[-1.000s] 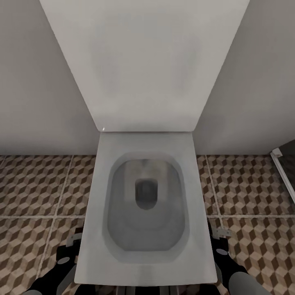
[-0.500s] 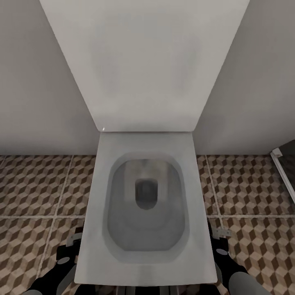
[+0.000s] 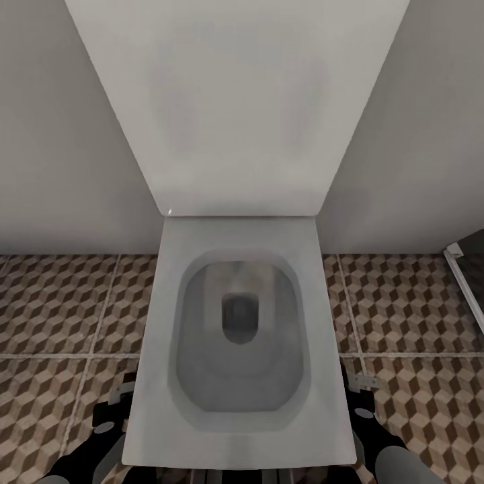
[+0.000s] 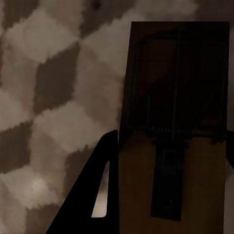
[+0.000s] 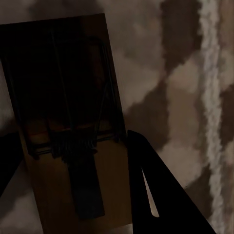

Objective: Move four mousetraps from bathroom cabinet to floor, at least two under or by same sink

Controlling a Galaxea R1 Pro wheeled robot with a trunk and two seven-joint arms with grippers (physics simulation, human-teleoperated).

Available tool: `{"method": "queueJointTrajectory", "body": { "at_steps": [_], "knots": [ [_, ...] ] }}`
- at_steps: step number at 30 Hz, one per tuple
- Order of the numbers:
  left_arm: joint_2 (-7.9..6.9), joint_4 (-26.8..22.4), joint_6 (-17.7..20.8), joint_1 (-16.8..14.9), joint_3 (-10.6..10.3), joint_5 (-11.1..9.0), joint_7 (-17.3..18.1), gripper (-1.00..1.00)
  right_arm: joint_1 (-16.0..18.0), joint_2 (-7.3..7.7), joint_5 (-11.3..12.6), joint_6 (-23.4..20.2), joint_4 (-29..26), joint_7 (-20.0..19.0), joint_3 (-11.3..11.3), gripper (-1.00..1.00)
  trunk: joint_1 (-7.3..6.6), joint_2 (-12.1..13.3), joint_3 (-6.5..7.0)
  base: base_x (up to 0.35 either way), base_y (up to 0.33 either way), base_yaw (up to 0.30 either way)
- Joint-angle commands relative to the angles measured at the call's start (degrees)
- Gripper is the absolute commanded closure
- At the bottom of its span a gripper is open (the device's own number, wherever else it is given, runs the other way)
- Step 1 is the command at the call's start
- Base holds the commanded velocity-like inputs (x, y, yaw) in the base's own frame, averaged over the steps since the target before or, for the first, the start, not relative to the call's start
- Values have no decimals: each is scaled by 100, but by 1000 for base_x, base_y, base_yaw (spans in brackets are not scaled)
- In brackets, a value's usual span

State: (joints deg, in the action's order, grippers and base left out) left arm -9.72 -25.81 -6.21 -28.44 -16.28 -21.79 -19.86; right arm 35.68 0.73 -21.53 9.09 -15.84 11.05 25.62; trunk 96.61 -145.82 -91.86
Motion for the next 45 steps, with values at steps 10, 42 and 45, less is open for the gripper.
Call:
{"method": "queueJointTrajectory", "body": {
  "at_steps": [10, 42, 45],
  "knots": [
    [-4, 5, -12, -10, -86, -62, -71, 100, 9, -3, 0, -455, 30, 82, -49, 100, 4, 0, -3, 0, 0, 0],
    [4, 5, -13, -9, -86, -62, -71, 100, 9, -5, 0, -478, 29, 126, -43, 100, 4, 0, -3, 0, 0, 0],
    [3, 5, -12, -9, -86, -62, -71, 100, 9, -2, 4, -478, 30, 126, -40, 100, 4, 0, -3, 0, 0, 0]
  ]
}}
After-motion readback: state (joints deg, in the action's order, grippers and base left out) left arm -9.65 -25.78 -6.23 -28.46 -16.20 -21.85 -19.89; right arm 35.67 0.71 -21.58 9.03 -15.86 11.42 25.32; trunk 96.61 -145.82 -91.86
